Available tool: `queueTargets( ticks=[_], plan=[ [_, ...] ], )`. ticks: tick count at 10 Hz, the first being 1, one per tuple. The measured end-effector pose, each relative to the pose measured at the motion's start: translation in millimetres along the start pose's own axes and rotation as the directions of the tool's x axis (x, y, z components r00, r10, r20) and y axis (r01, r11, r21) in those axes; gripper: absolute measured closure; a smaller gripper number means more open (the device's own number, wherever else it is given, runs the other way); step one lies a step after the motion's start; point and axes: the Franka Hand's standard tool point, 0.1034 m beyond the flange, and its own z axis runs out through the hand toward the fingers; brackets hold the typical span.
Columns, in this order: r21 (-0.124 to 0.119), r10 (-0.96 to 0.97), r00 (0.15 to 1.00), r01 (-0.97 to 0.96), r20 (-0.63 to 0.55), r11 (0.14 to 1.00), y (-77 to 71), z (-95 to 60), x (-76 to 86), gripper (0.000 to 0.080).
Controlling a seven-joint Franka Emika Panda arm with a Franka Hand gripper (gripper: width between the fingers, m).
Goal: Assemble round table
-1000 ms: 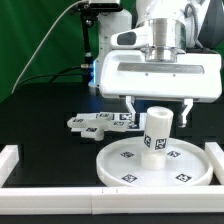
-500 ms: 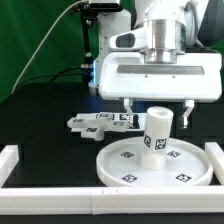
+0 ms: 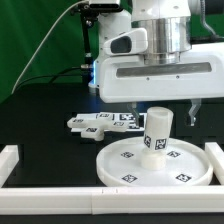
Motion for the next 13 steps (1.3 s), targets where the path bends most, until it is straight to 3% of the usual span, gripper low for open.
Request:
queueTargets(
  ticks=[3, 5, 6, 7, 8, 11, 13],
  plan=[
    [0.000, 0.015, 0.989, -0.015, 0.150, 1.000, 13.3, -2.1, -8.3, 0.0151],
    [-0.012, 0.013, 0.994, -0.012, 0.109, 1.000, 11.9, -1.2, -4.1, 0.0151],
    [-0.015, 0.039, 0.993, -0.038, 0.108, 0.999, 12.5, -1.2, -3.8, 0.0246],
    [-0.016, 0.039, 0.993, -0.037, 0.108, 0.999, 12.8, -1.2, -3.8, 0.0246],
    [-0.021, 0.092, 0.990, -0.090, 0.106, 0.996, 14.3, -1.2, -3.4, 0.0392],
    [-0.046, 0.339, 0.937, -0.336, 0.086, 0.941, 14.8, -0.4, -2.8, 0.0392],
    [-0.046, 0.538, 0.842, -0.537, 0.026, 0.842, 16.5, 0.2, -2.2, 0.0392]
  ],
)
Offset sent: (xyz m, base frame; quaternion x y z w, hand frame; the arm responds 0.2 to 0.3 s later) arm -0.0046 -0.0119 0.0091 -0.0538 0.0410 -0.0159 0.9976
